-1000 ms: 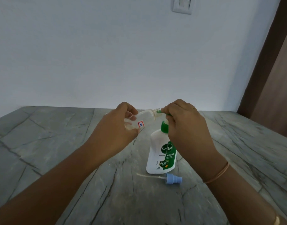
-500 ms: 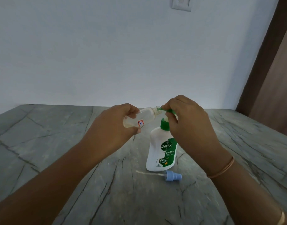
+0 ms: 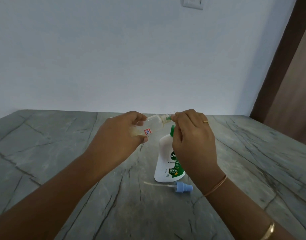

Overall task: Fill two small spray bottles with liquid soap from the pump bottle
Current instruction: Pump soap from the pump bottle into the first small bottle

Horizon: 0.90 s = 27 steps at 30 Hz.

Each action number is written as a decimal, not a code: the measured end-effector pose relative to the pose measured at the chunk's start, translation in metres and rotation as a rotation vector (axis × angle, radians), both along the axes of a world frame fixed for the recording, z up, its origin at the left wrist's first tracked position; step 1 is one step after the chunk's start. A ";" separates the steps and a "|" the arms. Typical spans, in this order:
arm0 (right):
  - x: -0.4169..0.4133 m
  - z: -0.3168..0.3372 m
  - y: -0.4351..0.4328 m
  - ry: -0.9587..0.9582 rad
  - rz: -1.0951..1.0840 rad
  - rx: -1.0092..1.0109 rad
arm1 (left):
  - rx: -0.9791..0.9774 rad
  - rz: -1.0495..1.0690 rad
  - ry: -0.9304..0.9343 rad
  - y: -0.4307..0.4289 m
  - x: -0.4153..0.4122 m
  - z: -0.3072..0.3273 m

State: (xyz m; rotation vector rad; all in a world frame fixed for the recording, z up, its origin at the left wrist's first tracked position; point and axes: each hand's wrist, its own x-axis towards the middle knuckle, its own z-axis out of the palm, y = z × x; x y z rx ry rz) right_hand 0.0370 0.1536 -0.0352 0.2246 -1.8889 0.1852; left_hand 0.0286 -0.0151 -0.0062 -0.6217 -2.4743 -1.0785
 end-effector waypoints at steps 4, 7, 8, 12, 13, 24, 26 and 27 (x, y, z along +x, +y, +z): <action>0.006 0.011 0.002 -0.048 0.013 0.003 | 0.001 0.002 0.012 0.001 0.001 0.000; 0.008 0.023 0.005 -0.085 0.030 0.026 | 0.007 0.003 0.024 0.001 0.000 0.000; 0.008 0.025 0.005 -0.091 0.030 0.036 | 0.010 0.004 0.025 0.001 0.000 0.000; 0.006 0.022 0.004 -0.052 0.024 0.035 | 0.015 -0.001 0.017 0.002 0.000 -0.002; 0.006 0.018 0.003 -0.032 0.022 0.012 | 0.015 -0.004 0.016 0.002 0.000 -0.002; -0.003 0.000 -0.004 0.017 0.024 -0.048 | 0.019 -0.004 -0.004 0.002 -0.002 -0.003; 0.000 0.007 -0.001 -0.029 0.039 -0.052 | 0.021 -0.010 -0.011 0.003 0.000 -0.003; 0.002 0.012 0.001 -0.059 0.049 -0.057 | 0.021 -0.012 -0.016 0.003 0.000 -0.003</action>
